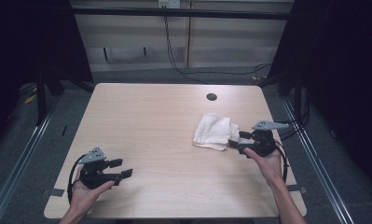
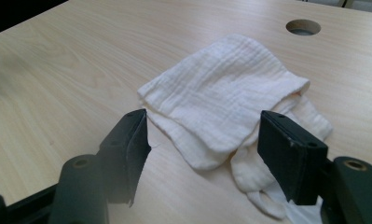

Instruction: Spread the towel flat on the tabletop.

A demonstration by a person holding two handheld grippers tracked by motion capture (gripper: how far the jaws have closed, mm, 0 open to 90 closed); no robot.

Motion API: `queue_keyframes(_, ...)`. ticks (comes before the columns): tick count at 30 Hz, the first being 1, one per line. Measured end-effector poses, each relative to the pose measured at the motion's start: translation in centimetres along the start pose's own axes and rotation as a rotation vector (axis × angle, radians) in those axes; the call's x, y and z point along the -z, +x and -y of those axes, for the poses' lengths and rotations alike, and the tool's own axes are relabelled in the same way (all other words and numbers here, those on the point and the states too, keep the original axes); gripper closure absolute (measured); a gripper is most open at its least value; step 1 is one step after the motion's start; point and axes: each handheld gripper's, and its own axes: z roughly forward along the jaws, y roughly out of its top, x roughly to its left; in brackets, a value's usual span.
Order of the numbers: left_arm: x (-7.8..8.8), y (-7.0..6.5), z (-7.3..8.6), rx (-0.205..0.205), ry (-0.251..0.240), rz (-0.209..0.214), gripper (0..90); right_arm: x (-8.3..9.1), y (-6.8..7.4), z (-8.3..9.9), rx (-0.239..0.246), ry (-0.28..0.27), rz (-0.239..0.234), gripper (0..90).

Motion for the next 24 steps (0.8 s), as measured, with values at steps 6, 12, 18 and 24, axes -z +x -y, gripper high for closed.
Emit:
queue_keyframes(6, -0.1, 0.0, 0.1, 0.003, 0.003, -0.018, 34.3, -2.1, -1.7, -0.4, 0.016, 0.092, 0.034, 31.4)
queue_keyframes(12, -0.4, -0.1, 0.0, -0.008, 0.015, -0.021, 34.0, -3.9, -3.4, -1.4, 0.009, 0.132, 0.041, 31.2)
queue_keyframes(18, -0.2, -0.1, 0.0, -0.007, 0.009, -0.019, 33.8, -6.2, -5.0, -2.2, -0.014, 0.155, 0.029, 37.7)
queue_keyframes(24, -0.1, -0.1, 0.0, -0.012, 0.006, -0.019, 33.7, -7.3, -5.3, -2.3, -0.013, 0.182, 0.036, 40.4)
